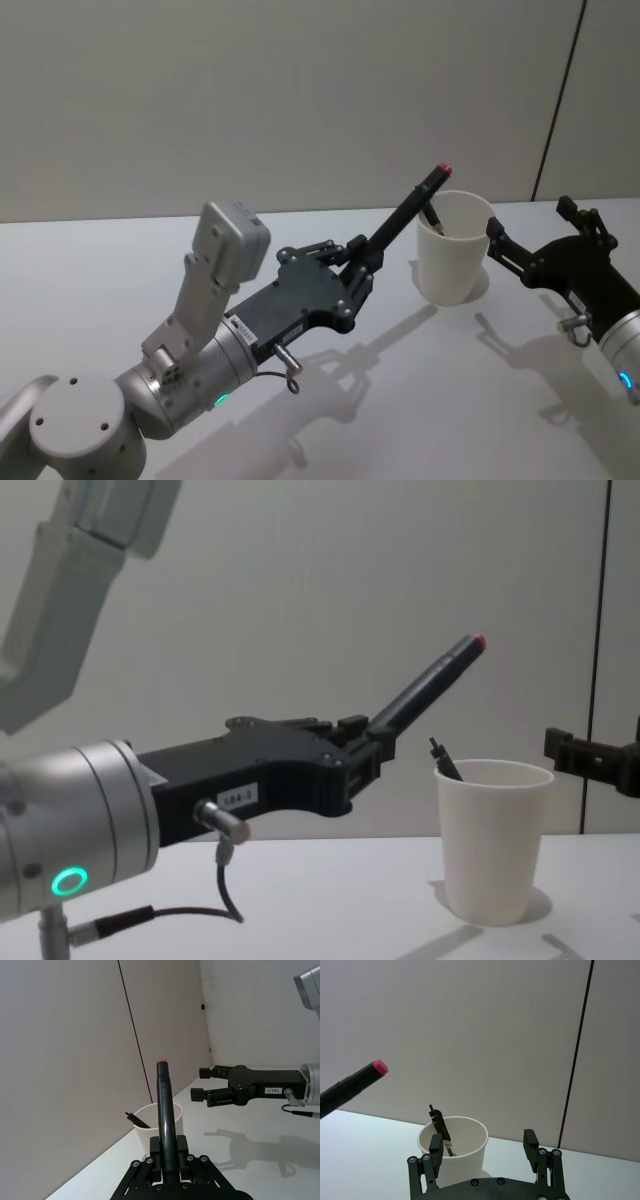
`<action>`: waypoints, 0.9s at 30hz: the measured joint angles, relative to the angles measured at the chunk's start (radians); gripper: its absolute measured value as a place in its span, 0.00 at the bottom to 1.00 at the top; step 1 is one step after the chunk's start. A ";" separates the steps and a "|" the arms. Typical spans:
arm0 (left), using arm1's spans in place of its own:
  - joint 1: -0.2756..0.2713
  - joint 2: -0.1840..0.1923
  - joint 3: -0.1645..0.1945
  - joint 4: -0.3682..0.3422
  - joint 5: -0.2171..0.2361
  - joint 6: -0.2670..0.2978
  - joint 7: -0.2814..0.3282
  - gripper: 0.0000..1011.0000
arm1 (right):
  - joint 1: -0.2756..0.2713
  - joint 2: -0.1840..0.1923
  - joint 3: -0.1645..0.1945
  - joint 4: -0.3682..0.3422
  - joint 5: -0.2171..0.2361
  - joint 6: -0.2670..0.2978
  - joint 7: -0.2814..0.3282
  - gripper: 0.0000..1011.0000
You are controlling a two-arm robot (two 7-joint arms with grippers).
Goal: Place the pen into the pen holder.
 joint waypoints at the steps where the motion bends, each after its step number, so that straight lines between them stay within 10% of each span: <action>1: -0.001 -0.001 0.002 0.000 0.012 -0.002 0.000 0.19 | 0.000 0.000 0.000 0.000 0.000 0.000 0.000 0.99; 27: -0.001 -0.013 0.018 0.000 0.101 -0.029 0.037 0.19 | 0.000 0.000 0.000 0.000 0.000 0.000 0.000 0.99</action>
